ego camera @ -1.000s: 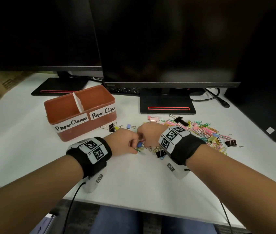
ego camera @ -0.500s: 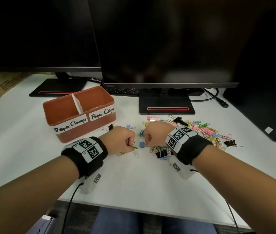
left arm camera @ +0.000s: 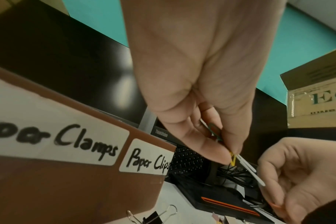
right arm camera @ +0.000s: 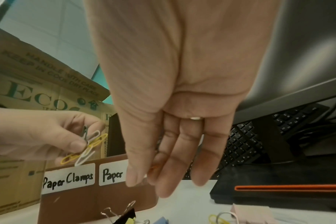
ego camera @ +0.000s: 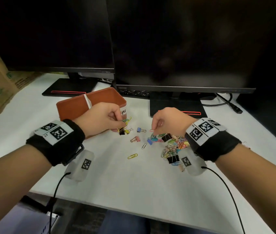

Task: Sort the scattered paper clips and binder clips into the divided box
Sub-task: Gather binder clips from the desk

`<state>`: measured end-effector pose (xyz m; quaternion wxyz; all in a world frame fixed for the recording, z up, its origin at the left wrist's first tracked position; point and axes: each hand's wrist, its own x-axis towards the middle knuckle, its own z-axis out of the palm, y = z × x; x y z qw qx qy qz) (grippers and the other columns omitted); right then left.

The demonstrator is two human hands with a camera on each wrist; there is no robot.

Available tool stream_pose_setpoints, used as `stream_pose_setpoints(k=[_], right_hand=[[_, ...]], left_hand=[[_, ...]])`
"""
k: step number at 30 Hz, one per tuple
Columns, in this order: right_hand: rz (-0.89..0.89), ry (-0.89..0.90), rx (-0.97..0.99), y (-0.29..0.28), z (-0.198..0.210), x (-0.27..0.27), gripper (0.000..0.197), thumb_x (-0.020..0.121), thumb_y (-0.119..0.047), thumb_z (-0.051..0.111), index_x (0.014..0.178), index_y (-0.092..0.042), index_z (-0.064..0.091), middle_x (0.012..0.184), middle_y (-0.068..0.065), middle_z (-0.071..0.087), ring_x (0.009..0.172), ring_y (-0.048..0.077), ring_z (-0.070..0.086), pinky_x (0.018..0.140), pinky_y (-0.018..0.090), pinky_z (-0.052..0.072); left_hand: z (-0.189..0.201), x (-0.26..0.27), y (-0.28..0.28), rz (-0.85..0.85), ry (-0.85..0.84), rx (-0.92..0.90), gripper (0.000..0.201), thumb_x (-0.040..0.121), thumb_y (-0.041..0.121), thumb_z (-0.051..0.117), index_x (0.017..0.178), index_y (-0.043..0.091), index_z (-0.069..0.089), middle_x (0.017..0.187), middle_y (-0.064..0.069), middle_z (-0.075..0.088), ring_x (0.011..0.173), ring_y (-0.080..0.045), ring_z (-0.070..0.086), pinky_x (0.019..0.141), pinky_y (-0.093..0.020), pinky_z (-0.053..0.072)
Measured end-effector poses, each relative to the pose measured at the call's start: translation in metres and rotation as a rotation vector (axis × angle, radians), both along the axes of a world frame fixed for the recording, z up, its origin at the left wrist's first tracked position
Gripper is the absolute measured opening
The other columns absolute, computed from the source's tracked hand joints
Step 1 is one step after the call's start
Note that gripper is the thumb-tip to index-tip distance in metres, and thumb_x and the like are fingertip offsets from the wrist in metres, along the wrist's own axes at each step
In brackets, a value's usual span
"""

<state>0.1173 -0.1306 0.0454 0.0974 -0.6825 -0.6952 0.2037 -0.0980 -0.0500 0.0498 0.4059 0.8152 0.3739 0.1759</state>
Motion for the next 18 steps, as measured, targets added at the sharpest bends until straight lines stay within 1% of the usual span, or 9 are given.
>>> stream_pose_setpoints(k=[3, 5, 7, 8, 10, 13, 15, 16, 18], right_hand=[[0.006, -0.008, -0.007, 0.004, -0.005, -0.004, 0.006, 0.081, -0.014, 0.069, 0.085, -0.019, 0.07, 0.08, -0.011, 0.061, 0.076, 0.004, 0.058, 0.059, 0.009, 0.038], [-0.015, 0.005, -0.004, 0.008, -0.002, -0.008, 0.011, 0.082, -0.011, 0.067, 0.092, -0.016, 0.068, 0.085, -0.006, 0.064, 0.074, 0.006, 0.06, 0.06, 0.011, 0.042], [-0.041, 0.053, 0.004, 0.016, 0.008, -0.015, 0.014, 0.085, -0.01, 0.065, 0.098, -0.014, 0.065, 0.09, 0.0, 0.068, 0.077, 0.011, 0.066, 0.069, 0.02, 0.053], [-0.045, 0.067, 0.009, 0.023, 0.017, -0.02, 0.015, 0.086, -0.009, 0.063, 0.101, -0.013, 0.063, 0.094, 0.001, 0.069, 0.081, 0.014, 0.068, 0.074, 0.025, 0.055], [-0.05, 0.052, 0.027, 0.042, 0.034, -0.033, 0.018, 0.089, -0.011, 0.058, 0.106, -0.012, 0.062, 0.104, 0.002, 0.068, 0.092, 0.016, 0.068, 0.078, 0.028, 0.054], [-0.074, 0.102, 0.138, 0.077, 0.046, -0.054, 0.015, 0.09, -0.015, 0.059, 0.103, -0.014, 0.066, 0.11, 0.003, 0.067, 0.099, 0.019, 0.067, 0.093, 0.033, 0.051], [-0.111, 0.135, 0.198, 0.095, 0.04, -0.068, 0.016, 0.09, -0.016, 0.059, 0.103, -0.014, 0.067, 0.111, 0.005, 0.067, 0.102, 0.022, 0.065, 0.096, 0.035, 0.05], [-0.125, 0.154, 0.221, 0.102, 0.036, -0.075, 0.017, 0.09, -0.017, 0.059, 0.105, -0.014, 0.067, 0.111, 0.005, 0.067, 0.103, 0.022, 0.064, 0.096, 0.035, 0.049], [-0.118, 0.163, 0.193, 0.108, 0.028, -0.083, 0.021, 0.091, -0.018, 0.056, 0.11, -0.015, 0.064, 0.113, 0.005, 0.066, 0.104, 0.022, 0.062, 0.097, 0.035, 0.048]], left_hand=[[-0.001, -0.003, 0.003, 0.01, -0.014, -0.026, 0.022, 0.077, 0.012, 0.074, 0.084, -0.003, 0.059, 0.07, -0.004, 0.072, 0.059, -0.002, 0.066, 0.056, -0.012, 0.05], [-0.001, -0.004, 0.007, 0.014, -0.015, -0.016, 0.022, 0.077, 0.014, 0.073, 0.085, -0.002, 0.06, 0.072, -0.007, 0.072, 0.062, -0.004, 0.067, 0.06, -0.017, 0.054], [0.002, -0.007, 0.015, 0.048, -0.019, 0.021, 0.022, 0.077, 0.017, 0.073, 0.084, 0.001, 0.06, 0.073, -0.01, 0.073, 0.063, -0.01, 0.068, 0.066, -0.023, 0.057], [0.003, -0.009, 0.021, 0.081, -0.027, 0.046, 0.021, 0.077, 0.018, 0.073, 0.084, 0.003, 0.06, 0.073, -0.009, 0.073, 0.063, -0.012, 0.068, 0.068, -0.024, 0.056], [0.006, -0.011, 0.035, 0.173, -0.064, 0.094, 0.02, 0.077, 0.02, 0.073, 0.083, 0.005, 0.061, 0.073, -0.007, 0.073, 0.064, -0.013, 0.069, 0.066, -0.024, 0.056], [0.008, -0.015, 0.06, 0.343, -0.114, 0.145, 0.017, 0.078, 0.019, 0.072, 0.084, 0.008, 0.061, 0.072, -0.005, 0.072, 0.064, -0.011, 0.069, 0.061, -0.023, 0.057], [0.005, -0.018, 0.073, 0.42, -0.052, 0.183, 0.014, 0.079, 0.02, 0.072, 0.086, 0.012, 0.062, 0.076, -0.003, 0.071, 0.068, -0.014, 0.069, 0.067, -0.028, 0.058], [0.004, -0.019, 0.076, 0.433, 0.018, 0.207, 0.015, 0.08, 0.022, 0.071, 0.09, 0.013, 0.064, 0.081, -0.002, 0.071, 0.071, -0.014, 0.069, 0.069, -0.029, 0.057], [0.0, -0.021, 0.075, 0.412, 0.181, 0.259, 0.026, 0.081, 0.026, 0.069, 0.104, 0.016, 0.064, 0.091, 0.002, 0.068, 0.075, -0.013, 0.067, 0.064, -0.023, 0.051]])
